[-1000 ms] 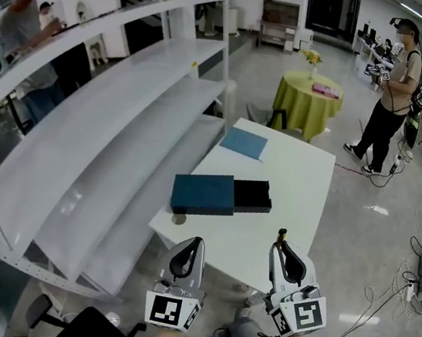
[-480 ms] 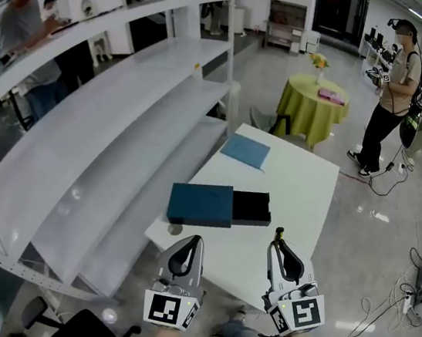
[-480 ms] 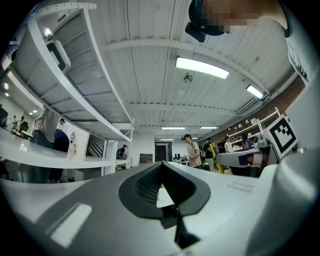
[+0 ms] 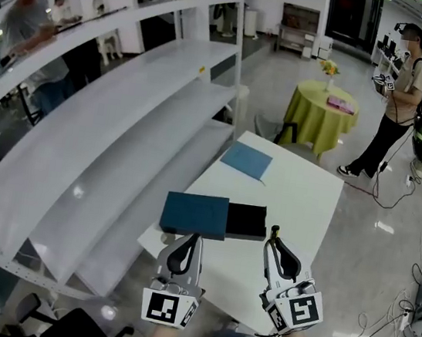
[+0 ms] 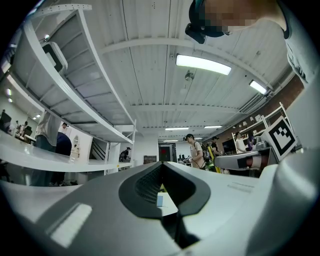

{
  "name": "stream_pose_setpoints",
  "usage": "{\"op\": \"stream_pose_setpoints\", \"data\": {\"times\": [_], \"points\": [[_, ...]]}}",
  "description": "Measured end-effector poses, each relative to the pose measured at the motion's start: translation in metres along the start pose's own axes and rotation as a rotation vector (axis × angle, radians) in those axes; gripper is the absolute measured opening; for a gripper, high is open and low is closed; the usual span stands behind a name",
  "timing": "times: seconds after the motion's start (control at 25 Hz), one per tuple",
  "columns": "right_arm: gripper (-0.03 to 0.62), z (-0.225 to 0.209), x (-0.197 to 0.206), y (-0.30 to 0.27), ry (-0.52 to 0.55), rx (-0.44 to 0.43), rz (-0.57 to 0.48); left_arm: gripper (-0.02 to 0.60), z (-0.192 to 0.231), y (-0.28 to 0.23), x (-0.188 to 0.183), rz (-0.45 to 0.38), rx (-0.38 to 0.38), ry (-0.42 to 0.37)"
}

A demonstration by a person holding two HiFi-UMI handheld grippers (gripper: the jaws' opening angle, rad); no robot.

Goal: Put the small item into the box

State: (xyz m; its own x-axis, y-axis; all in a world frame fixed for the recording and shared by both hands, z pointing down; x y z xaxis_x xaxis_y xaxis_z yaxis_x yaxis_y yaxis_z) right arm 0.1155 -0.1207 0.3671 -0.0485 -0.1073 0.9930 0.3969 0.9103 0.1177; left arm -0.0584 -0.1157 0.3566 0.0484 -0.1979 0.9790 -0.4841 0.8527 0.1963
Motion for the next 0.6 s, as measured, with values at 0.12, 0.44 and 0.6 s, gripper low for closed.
{"op": "stream_pose_setpoints", "data": {"times": [0.12,0.44,0.6], "points": [[0.055,-0.01,0.003,-0.009,-0.005,-0.022,0.003,0.018,-0.002,-0.009,0.0,-0.01,-0.016,-0.006],[0.055,-0.022,0.023,-0.038,-0.036,-0.058,0.065,0.018,0.001,-0.015,0.005,0.015,-0.023,-0.009],[0.055,-0.022,0.04,-0.054,-0.028,-0.072,0.146,0.018,0.006,-0.021,0.007,0.022,-0.006,-0.008]]}}
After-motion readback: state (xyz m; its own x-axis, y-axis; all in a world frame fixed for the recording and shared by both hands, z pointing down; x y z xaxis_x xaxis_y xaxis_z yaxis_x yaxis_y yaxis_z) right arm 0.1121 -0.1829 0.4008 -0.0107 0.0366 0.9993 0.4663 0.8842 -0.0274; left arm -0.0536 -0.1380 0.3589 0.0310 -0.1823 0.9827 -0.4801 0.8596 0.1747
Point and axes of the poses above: the fingertips, and each gripper's own axes: y backward along the fingers, z to its left, x out of its underside, the point moved 2 cm from there along y, backward along the fingers, and after that the axes turned 5 degrees about x, right-handed, at the moved point
